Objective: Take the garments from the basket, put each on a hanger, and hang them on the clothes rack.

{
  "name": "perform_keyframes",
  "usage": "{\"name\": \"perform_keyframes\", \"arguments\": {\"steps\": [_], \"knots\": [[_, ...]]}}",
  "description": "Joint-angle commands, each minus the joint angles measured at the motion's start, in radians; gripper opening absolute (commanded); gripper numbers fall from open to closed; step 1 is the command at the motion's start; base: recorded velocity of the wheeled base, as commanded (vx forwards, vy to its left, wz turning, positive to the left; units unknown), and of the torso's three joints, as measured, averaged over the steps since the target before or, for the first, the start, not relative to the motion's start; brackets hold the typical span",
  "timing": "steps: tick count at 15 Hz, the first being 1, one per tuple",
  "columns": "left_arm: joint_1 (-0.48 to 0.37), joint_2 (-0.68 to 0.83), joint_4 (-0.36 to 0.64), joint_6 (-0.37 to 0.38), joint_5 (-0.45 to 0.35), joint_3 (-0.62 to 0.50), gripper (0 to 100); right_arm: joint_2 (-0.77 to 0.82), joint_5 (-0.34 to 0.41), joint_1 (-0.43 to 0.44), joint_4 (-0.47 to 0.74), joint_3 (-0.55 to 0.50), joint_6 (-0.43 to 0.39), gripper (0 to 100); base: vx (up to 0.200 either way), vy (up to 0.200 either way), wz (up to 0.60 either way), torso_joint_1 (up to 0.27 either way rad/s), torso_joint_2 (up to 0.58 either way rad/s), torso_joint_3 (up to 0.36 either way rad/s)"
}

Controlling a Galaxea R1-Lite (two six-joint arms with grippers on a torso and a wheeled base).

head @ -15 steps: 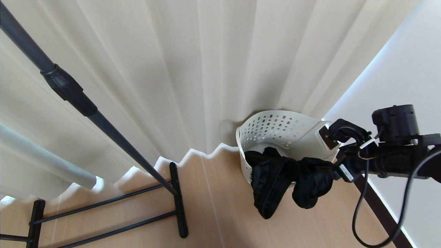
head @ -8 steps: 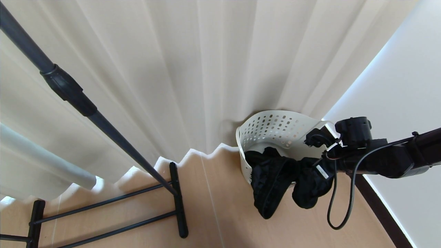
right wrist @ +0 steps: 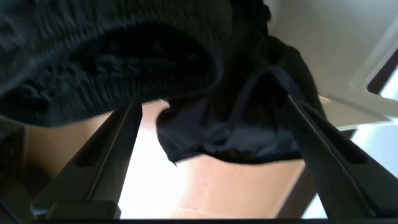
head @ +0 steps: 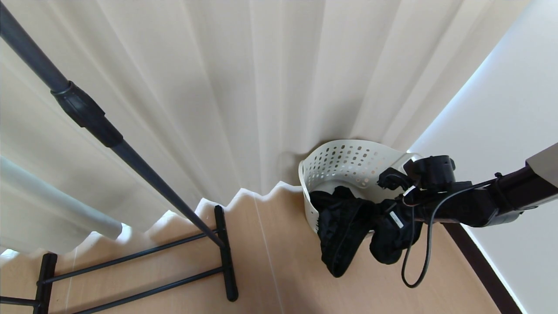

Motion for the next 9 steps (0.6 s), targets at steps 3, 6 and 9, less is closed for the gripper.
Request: {"name": "perform_keyframes", "arguments": {"steps": [3, 6, 9], "knots": [[0.000, 0.001, 0.000, 0.000, 0.000, 0.000, 100, 0.062, 0.023, -0.015, -0.009, -0.022, 0.008, 100, 0.000, 0.000, 0.00, 0.000, 0.00, 0.000], [0.000, 0.001, 0.000, 0.000, 0.000, 0.000, 100, 0.124, 0.060, -0.022, -0.118, -0.022, 0.022, 100, 0.000, 0.000, 0.00, 0.000, 0.00, 0.000], [0.000, 0.001, 0.000, 0.000, 0.000, 0.000, 100, 0.156, 0.061, -0.022, -0.183, -0.023, 0.052, 100, 0.000, 0.000, 0.00, 0.000, 0.00, 0.000]]}}
